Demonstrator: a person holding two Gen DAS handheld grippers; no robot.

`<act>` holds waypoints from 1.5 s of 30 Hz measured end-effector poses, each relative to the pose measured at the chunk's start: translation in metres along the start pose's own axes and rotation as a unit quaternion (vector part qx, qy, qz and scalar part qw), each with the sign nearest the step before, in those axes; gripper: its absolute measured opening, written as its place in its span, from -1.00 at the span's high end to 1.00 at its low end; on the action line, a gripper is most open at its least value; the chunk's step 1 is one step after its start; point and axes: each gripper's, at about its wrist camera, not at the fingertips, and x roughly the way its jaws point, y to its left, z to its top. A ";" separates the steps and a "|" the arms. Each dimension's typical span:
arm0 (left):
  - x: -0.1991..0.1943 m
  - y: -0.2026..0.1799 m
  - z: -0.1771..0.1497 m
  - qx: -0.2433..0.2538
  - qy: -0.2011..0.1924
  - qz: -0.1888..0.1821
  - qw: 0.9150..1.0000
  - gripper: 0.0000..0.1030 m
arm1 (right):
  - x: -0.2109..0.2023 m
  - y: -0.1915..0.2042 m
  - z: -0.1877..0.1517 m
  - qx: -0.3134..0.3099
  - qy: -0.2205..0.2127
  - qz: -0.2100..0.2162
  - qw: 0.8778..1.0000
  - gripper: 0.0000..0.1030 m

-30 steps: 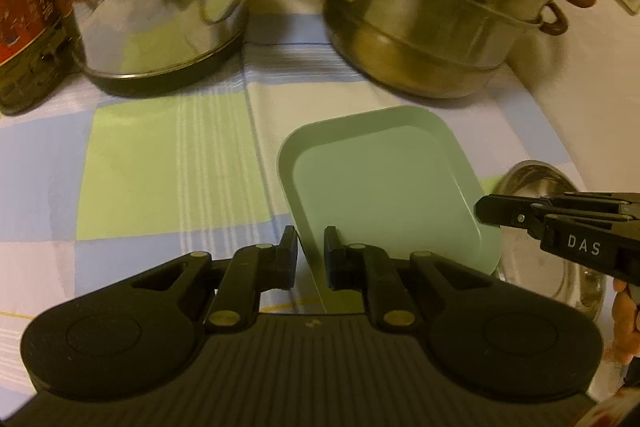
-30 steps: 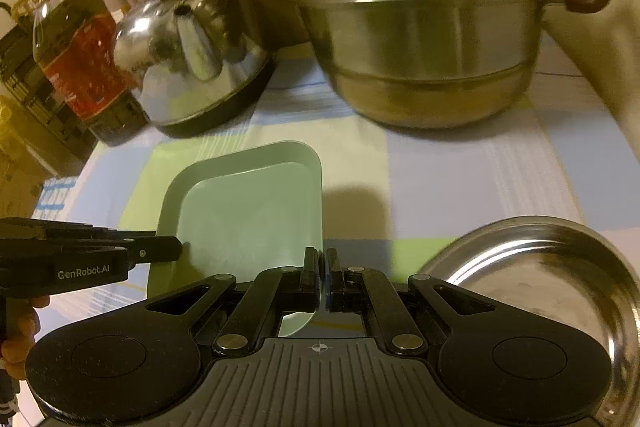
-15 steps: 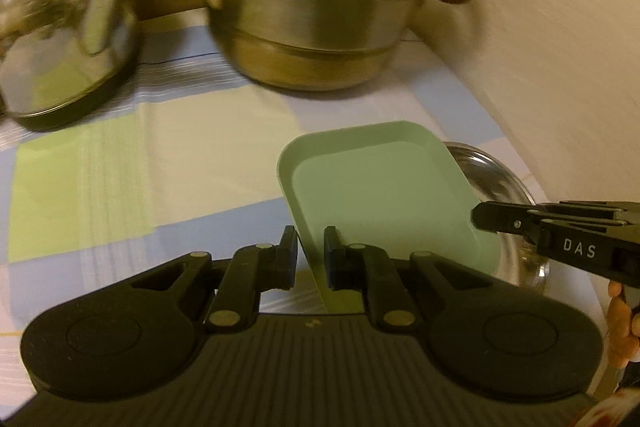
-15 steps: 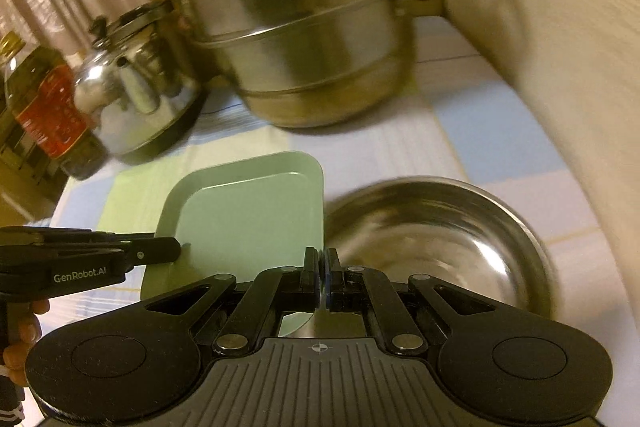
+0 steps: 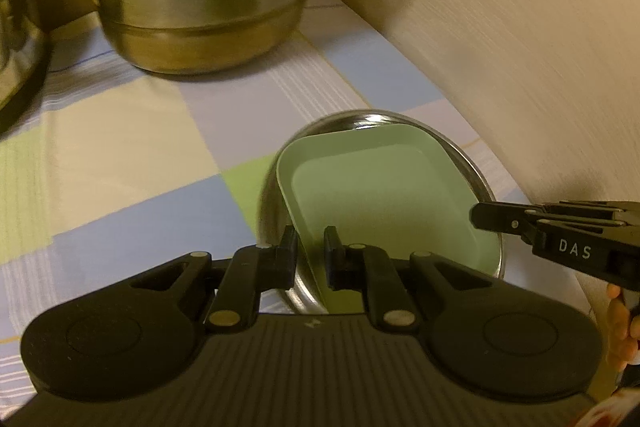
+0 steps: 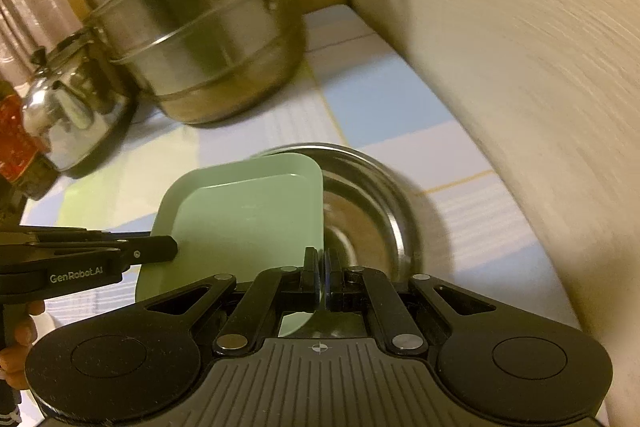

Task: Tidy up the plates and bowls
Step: 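Lower the green plate into the steel basin and open the left gripper, then raise the left tool and move it toward the white floral saucer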

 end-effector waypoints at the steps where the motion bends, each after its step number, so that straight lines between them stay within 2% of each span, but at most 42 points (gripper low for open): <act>1: 0.004 -0.002 0.001 0.002 0.003 0.000 1.000 0.76 | 0.000 -0.003 -0.001 0.002 0.001 -0.003 1.000 0.95; 12: 0.024 -0.008 -0.004 0.003 0.023 -0.003 1.000 0.76 | 0.017 -0.014 -0.013 0.000 0.011 -0.027 1.000 0.94; 23: 0.035 -0.006 -0.003 0.002 0.031 0.004 1.000 0.74 | 0.027 -0.016 -0.011 0.006 0.017 -0.035 0.999 0.94; 26: 0.035 -0.011 -0.005 0.011 0.028 0.010 0.999 0.66 | 0.025 -0.014 -0.010 0.004 0.011 -0.040 0.999 0.94; 32: 0.019 -0.018 -0.004 0.026 0.010 0.016 0.999 0.64 | 0.004 -0.014 -0.005 0.004 -0.015 -0.029 0.999 0.90; 34: 0.009 -0.021 -0.004 0.032 0.002 0.024 0.999 0.64 | -0.007 -0.014 -0.004 0.006 -0.023 -0.023 0.999 0.77; 36: -0.004 -0.024 -0.005 0.033 -0.009 0.027 0.999 0.63 | -0.018 -0.015 -0.004 0.008 -0.032 -0.016 0.999 0.26; 37: -0.011 -0.026 -0.006 0.031 -0.014 0.029 0.999 0.61 | -0.024 -0.015 -0.005 0.009 -0.037 -0.012 0.999 0.16; 40: -0.036 -0.031 -0.011 0.024 -0.032 0.036 0.999 0.52 | -0.044 -0.017 -0.011 0.014 -0.051 -0.001 0.999 0.11; 45: -0.079 -0.042 -0.028 0.011 -0.055 0.056 0.997 0.50 | -0.081 -0.022 -0.029 0.016 -0.064 0.018 0.998 0.07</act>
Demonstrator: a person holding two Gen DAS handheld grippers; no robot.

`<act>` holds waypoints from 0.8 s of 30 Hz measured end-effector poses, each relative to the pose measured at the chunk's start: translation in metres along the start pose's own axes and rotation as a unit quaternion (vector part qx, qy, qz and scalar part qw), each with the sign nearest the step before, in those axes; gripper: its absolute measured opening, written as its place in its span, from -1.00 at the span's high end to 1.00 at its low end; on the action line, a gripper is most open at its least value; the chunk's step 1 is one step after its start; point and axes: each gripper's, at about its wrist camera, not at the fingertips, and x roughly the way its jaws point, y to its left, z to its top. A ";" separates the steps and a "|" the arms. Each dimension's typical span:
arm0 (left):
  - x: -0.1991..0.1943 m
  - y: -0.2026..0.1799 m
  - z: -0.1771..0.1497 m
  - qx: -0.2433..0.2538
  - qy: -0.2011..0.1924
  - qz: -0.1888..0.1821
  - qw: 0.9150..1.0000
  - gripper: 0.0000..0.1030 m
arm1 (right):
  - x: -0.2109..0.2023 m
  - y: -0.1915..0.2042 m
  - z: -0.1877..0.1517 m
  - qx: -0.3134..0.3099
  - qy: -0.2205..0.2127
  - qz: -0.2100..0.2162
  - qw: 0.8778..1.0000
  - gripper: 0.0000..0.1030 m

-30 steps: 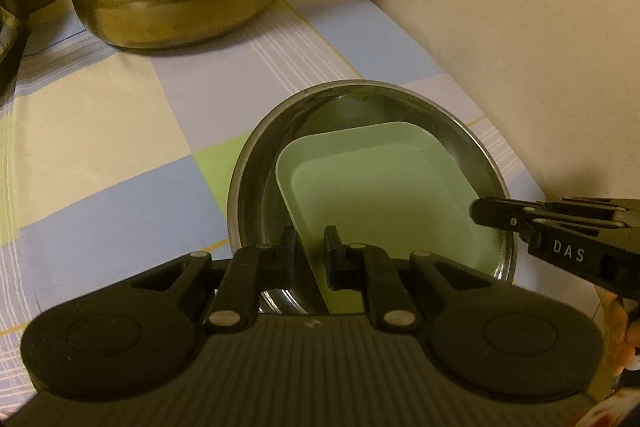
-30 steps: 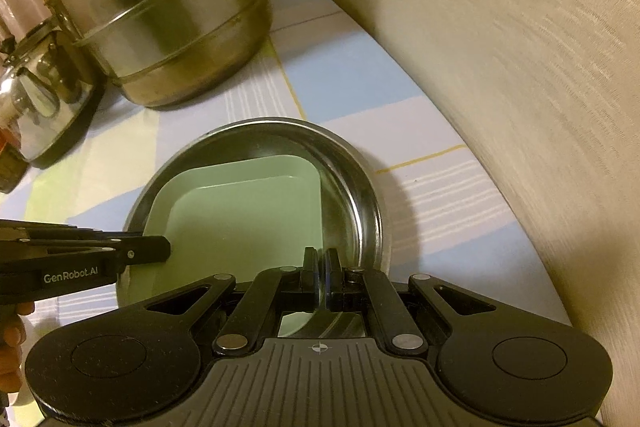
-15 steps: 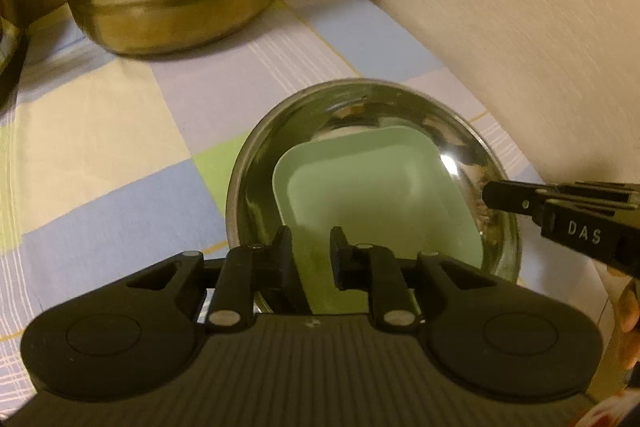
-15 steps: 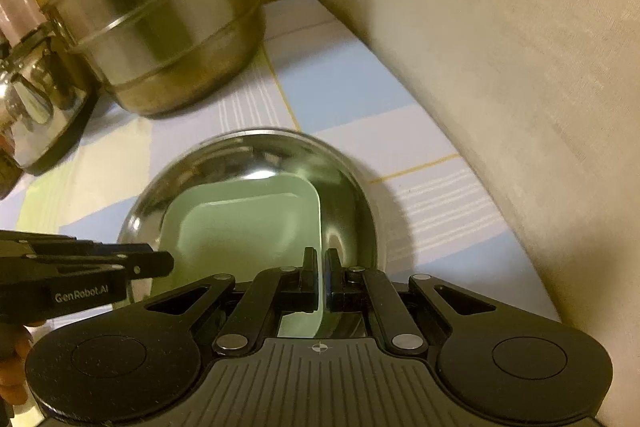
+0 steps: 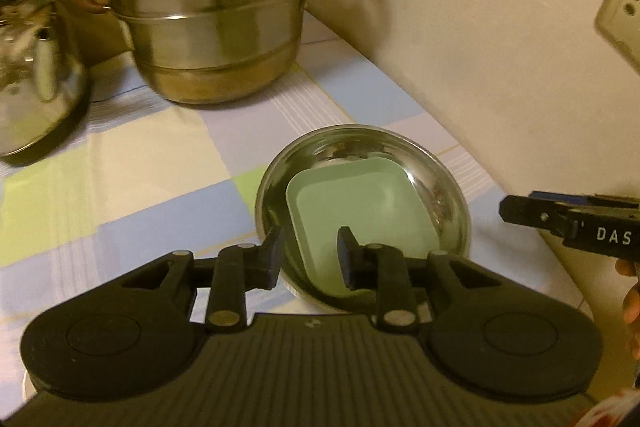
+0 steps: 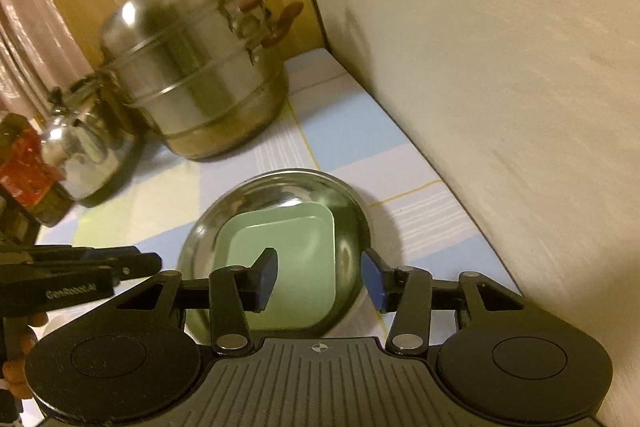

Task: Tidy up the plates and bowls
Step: 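Raise the left tool and move it toward the white floral saucer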

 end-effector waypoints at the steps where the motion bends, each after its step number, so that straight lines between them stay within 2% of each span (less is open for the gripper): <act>1: -0.009 -0.001 -0.004 -0.003 -0.003 0.004 1.000 0.50 | -0.008 -0.001 -0.003 0.001 -0.002 0.003 1.000 0.06; 10: -0.082 -0.022 -0.053 -0.034 -0.025 0.028 0.999 0.50 | -0.077 -0.004 -0.038 -0.007 -0.010 0.025 1.000 -0.13; 15: -0.113 -0.040 -0.089 -0.045 -0.025 0.030 0.998 0.50 | -0.108 -0.005 -0.061 -0.017 -0.012 0.034 0.999 -0.21; 24: -0.154 -0.074 -0.148 -0.069 -0.014 0.031 0.997 0.50 | -0.150 -0.007 -0.106 -0.035 -0.001 0.047 0.998 -0.24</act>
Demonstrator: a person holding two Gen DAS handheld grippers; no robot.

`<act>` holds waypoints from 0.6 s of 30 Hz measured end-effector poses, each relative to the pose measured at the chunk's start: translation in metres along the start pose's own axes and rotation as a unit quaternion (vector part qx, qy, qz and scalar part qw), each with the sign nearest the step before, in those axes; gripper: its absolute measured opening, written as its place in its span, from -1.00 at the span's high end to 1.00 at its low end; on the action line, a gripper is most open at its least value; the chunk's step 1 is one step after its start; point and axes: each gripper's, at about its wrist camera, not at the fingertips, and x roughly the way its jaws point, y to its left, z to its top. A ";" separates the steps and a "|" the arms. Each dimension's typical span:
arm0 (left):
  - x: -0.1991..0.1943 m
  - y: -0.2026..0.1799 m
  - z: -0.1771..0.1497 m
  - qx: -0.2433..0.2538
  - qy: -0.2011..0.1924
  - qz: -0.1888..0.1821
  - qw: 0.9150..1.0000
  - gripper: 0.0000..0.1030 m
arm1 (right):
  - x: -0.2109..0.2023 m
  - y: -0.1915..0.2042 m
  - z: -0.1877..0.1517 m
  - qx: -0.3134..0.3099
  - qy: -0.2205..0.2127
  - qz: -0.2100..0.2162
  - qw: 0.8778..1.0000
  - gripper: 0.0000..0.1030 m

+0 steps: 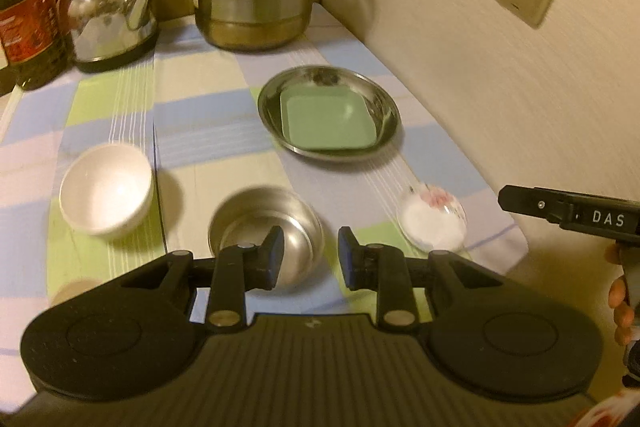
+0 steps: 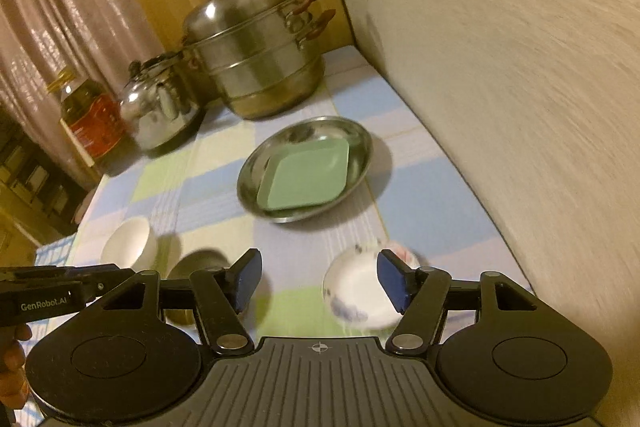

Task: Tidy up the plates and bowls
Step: 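Raise the left tool and move it toward the white floral saucer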

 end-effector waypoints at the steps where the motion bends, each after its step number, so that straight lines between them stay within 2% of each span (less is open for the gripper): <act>1: -0.003 -0.001 -0.004 -0.002 0.001 0.001 1.000 0.50 | -0.005 0.001 -0.006 -0.004 0.001 0.002 1.000 -0.24; 9: -0.022 -0.021 -0.045 -0.009 0.007 0.005 1.000 0.50 | -0.025 0.002 -0.037 -0.026 0.014 0.011 0.999 -0.25; 18: -0.031 -0.048 -0.071 -0.007 0.010 0.005 1.000 0.50 | -0.047 -0.004 -0.064 -0.049 0.020 0.011 0.999 -0.25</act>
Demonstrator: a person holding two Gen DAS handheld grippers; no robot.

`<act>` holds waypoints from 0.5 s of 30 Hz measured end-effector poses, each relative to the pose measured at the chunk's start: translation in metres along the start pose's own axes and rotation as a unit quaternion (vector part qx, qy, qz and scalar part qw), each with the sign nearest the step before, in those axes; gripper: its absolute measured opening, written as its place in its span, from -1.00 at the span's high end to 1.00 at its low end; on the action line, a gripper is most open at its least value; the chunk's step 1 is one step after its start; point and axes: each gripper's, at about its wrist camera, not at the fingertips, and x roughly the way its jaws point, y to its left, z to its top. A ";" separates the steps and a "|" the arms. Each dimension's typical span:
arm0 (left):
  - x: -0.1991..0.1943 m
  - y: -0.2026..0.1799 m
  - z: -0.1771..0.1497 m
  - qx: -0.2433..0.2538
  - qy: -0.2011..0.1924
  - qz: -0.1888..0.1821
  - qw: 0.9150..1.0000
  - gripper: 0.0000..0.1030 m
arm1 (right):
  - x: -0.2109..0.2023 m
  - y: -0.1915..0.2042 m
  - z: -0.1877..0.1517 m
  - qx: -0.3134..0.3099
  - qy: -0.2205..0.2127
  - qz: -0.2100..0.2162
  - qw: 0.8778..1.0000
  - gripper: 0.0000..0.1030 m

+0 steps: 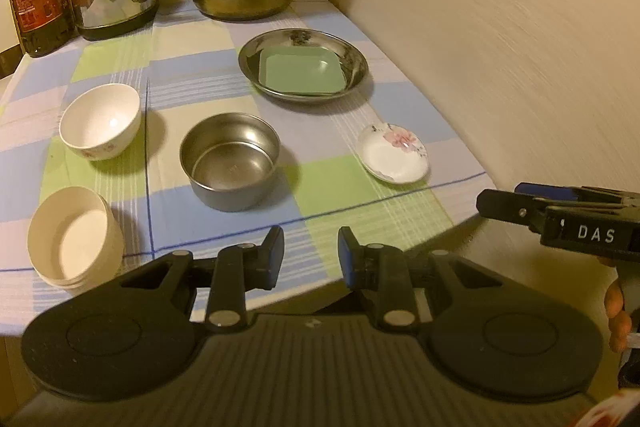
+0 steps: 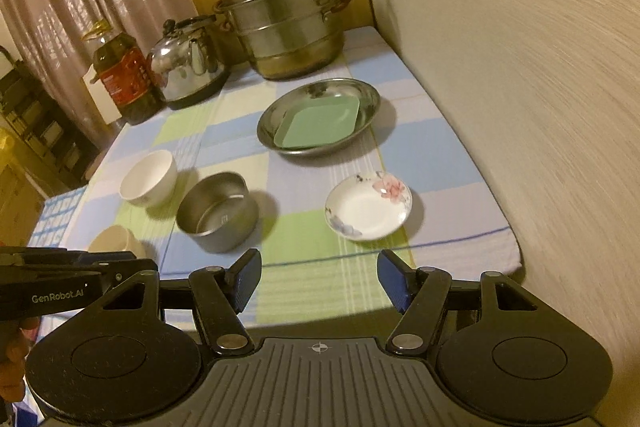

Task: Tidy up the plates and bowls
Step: 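Raise the left tool and move it toward the white floral saucer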

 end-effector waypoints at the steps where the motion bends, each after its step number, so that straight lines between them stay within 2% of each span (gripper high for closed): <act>1: -0.001 -0.003 -0.002 0.001 0.000 0.000 1.000 0.50 | -0.001 -0.001 -0.002 -0.001 0.001 0.000 1.000 -0.25; 15: 0.016 -0.027 -0.002 0.029 0.021 -0.021 0.999 0.50 | 0.001 -0.017 -0.012 0.019 0.015 -0.018 1.000 -0.25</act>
